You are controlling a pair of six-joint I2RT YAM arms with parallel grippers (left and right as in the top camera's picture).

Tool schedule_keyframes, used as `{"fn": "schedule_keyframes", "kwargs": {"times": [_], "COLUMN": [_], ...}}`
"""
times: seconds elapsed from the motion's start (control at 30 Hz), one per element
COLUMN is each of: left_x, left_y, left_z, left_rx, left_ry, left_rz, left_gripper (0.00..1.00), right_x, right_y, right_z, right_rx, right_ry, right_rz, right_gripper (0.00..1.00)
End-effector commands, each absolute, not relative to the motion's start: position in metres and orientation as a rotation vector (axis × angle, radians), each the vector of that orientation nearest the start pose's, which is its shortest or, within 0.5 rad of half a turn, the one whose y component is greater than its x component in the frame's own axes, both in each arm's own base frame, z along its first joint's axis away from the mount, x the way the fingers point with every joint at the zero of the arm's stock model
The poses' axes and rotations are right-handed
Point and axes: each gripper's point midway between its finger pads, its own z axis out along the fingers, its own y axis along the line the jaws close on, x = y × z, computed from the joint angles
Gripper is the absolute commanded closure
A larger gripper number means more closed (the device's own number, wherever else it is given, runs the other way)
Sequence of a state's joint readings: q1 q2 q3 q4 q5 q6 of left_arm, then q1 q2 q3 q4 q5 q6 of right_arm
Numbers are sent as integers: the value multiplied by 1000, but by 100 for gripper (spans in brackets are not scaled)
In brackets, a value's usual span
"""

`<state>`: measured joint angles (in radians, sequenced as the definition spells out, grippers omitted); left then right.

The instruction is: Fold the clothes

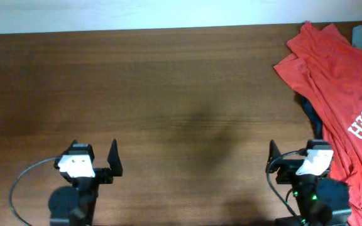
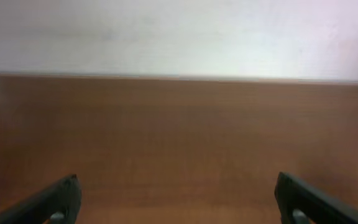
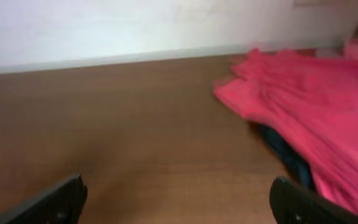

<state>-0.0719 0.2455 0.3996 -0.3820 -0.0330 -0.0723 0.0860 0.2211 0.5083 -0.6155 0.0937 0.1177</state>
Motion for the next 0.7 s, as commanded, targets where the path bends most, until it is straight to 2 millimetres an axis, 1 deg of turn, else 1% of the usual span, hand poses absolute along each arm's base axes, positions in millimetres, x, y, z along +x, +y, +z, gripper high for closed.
{"fn": "schedule_keyframes", "kwargs": {"times": [0.0,0.1,0.2,0.27,0.3,0.4,0.47,0.53,0.57,0.67], "left_x": [242,245,248,252,254,259,260,260,260,260], "left_y": [-15,-16,-16,-17,-17,-17,-17,-17,-17,-17], "left_z": [241,247,250,252,254,259,261,261,261,261], "left_rx": [-12,-6,-6,-7,-7,-7,-7,-7,-7,-7], "left_ry": [1869,1956,2057,2099,2112,2115,2108,2109,2109,2108], "left_rz": [-84,-85,-79,-76,-76,-75,-75,-75,-75,-75], "left_gripper": [1,1,1,1,1,1,1,1,1,1], "right_x": [212,214,221,224,226,226,222,218,214,200], "right_y": [-6,-5,-1,-3,-6,-27,-46,-62,-72,-110], "right_z": [229,231,243,249,251,251,244,235,230,216], "right_rx": [177,171,157,121,133,254,373,454,500,684], "right_ry": [2038,2159,2223,2258,2268,2299,2321,2360,2380,2428], "right_rz": [14,-5,8,-30,-58,-178,-259,-322,-362,-533], "right_gripper": [1,1,1,1,1,1,1,1,1,1]}}
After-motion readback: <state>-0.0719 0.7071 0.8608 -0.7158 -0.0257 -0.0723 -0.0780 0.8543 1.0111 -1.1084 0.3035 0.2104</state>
